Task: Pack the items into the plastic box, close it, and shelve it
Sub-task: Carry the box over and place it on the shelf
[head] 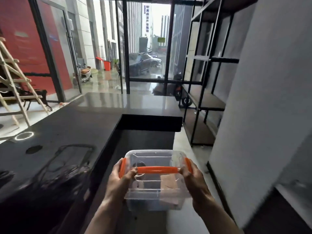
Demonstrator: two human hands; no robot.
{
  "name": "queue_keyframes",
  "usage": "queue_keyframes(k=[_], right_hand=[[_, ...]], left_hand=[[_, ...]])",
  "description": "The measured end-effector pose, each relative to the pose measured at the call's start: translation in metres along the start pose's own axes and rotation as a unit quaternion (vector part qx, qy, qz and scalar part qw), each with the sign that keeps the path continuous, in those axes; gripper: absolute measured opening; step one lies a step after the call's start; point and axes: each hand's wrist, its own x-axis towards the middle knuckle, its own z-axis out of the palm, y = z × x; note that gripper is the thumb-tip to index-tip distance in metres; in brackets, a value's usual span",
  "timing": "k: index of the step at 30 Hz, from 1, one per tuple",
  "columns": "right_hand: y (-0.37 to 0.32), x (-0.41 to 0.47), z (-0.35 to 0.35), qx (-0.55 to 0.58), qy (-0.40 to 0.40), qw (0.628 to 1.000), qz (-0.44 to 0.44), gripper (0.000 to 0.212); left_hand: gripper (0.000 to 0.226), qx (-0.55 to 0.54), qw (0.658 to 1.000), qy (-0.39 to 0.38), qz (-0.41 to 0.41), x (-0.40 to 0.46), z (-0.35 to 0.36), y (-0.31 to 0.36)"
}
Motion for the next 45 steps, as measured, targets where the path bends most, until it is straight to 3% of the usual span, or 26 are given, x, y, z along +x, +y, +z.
queue_keyframes(k=[6, 9, 14, 17, 20, 26, 29, 35, 40, 45], right_hand=[[0.099, 0.025, -0.103, 0.018, 0.05, 0.998, 0.032, 0.054], [0.15, 0.039, -0.156, 0.029, 0.067, 0.997, 0.036, 0.059], [0.199, 0.048, -0.24, 0.047, 0.087, 0.994, 0.055, 0.088], [0.192, 0.043, -0.278, 0.054, 0.093, 0.992, 0.059, 0.084], [0.188, 0.044, -0.3, 0.062, 0.086, 0.992, 0.064, 0.064], [0.193, 0.08, -0.323, 0.057, 0.098, 0.992, 0.057, 0.063], [0.197, 0.116, -0.325, 0.051, 0.1, 0.993, 0.043, 0.061], [0.192, 0.226, -0.313, 0.023, 0.113, 0.993, 0.016, 0.061], [0.165, 0.354, -0.298, 0.023, 0.108, 0.994, -0.003, 0.06], [0.123, 0.482, -0.289, 0.04, 0.13, 0.991, 0.003, 0.058]], left_hand=[[0.065, 0.026, 0.999, -0.036, -0.016, -0.008, 0.114, -0.095], [0.07, 0.024, 0.997, -0.063, -0.023, -0.022, 0.172, -0.141], [0.064, 0.033, 0.996, -0.07, -0.051, -0.058, 0.251, -0.171], [0.067, 0.034, 0.995, -0.082, -0.051, -0.069, 0.288, -0.172], [0.07, 0.023, 0.994, -0.099, -0.043, -0.069, 0.313, -0.175], [0.073, 0.013, 0.992, -0.121, -0.038, -0.037, 0.346, -0.184], [0.074, -0.009, 0.99, -0.135, -0.039, -0.007, 0.36, -0.189], [0.101, -0.016, 0.991, -0.132, -0.018, 0.1, 0.391, -0.202], [0.078, -0.028, 0.992, -0.122, -0.011, 0.227, 0.427, -0.199], [0.075, -0.02, 0.994, -0.106, -0.018, 0.356, 0.475, -0.168]])
